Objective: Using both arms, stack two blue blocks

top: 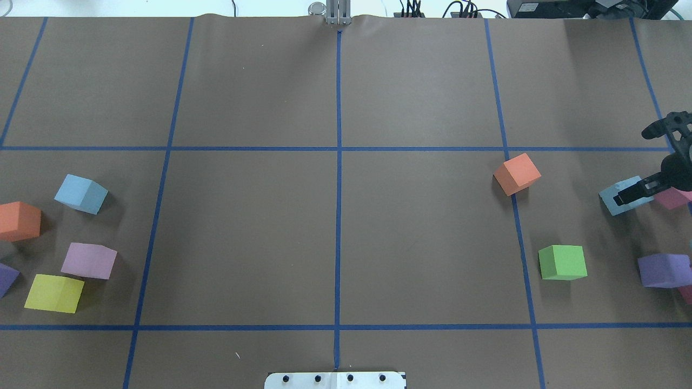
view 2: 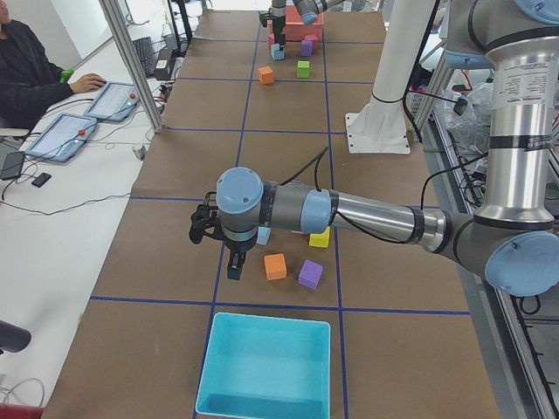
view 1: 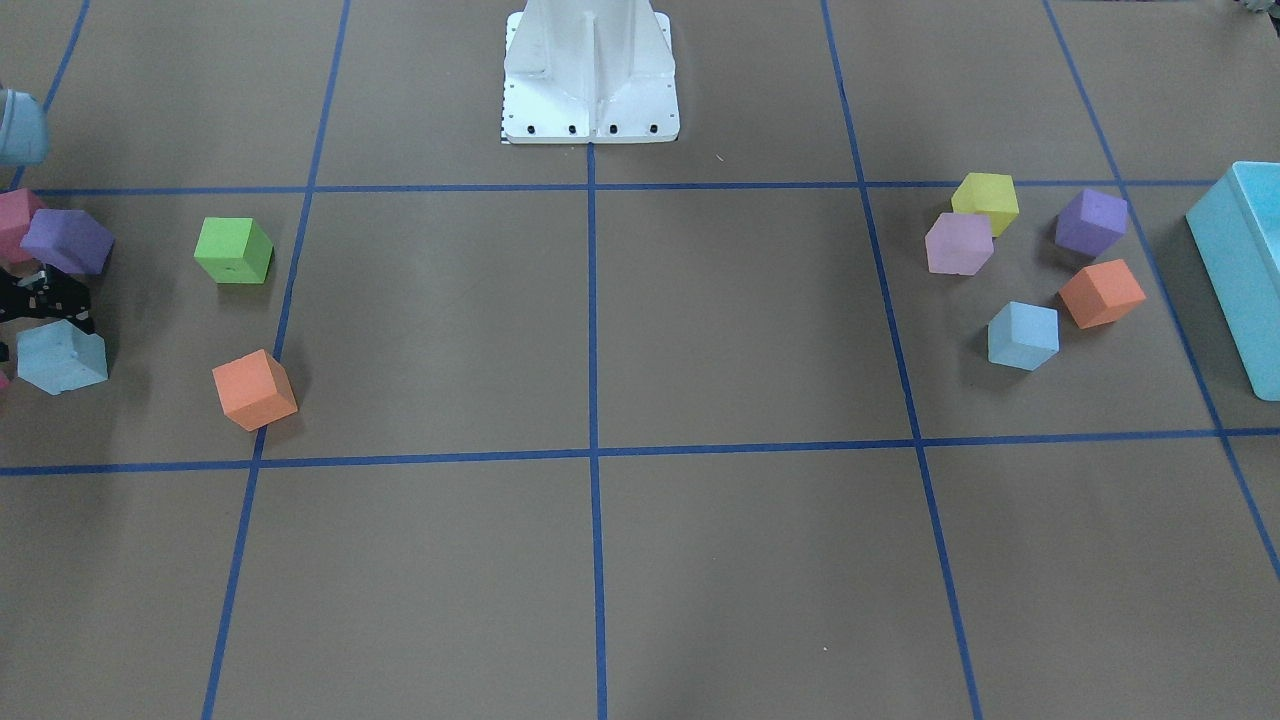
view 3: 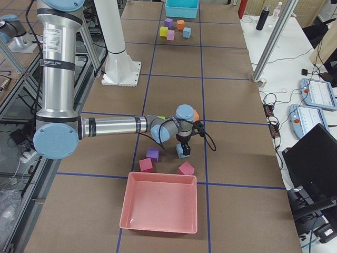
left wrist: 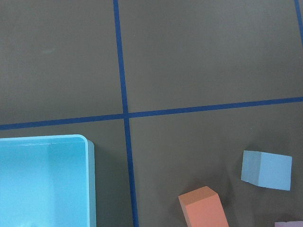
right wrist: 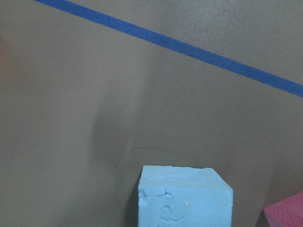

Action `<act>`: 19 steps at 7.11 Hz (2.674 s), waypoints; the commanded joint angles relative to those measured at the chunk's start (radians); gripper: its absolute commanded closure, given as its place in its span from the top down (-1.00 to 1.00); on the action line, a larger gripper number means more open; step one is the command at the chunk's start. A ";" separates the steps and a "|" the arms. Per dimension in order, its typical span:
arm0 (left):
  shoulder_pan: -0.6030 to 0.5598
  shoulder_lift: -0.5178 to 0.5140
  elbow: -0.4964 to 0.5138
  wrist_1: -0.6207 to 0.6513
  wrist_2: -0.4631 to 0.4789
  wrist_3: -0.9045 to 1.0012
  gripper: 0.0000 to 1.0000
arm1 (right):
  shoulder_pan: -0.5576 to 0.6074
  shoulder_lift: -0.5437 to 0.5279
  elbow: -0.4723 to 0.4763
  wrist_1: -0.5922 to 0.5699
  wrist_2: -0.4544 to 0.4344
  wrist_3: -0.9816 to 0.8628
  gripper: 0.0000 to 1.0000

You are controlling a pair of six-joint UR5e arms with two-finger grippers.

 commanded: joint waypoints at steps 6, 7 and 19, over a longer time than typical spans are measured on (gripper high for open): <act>0.001 0.000 0.001 0.000 0.000 0.000 0.96 | -0.003 0.043 -0.098 0.059 -0.020 0.031 1.00; 0.001 -0.001 0.002 0.000 0.000 0.000 0.96 | -0.009 0.042 -0.096 0.099 -0.017 0.121 1.00; 0.001 -0.001 0.002 0.000 0.002 -0.002 0.96 | 0.053 0.127 -0.060 -0.011 0.106 0.143 0.23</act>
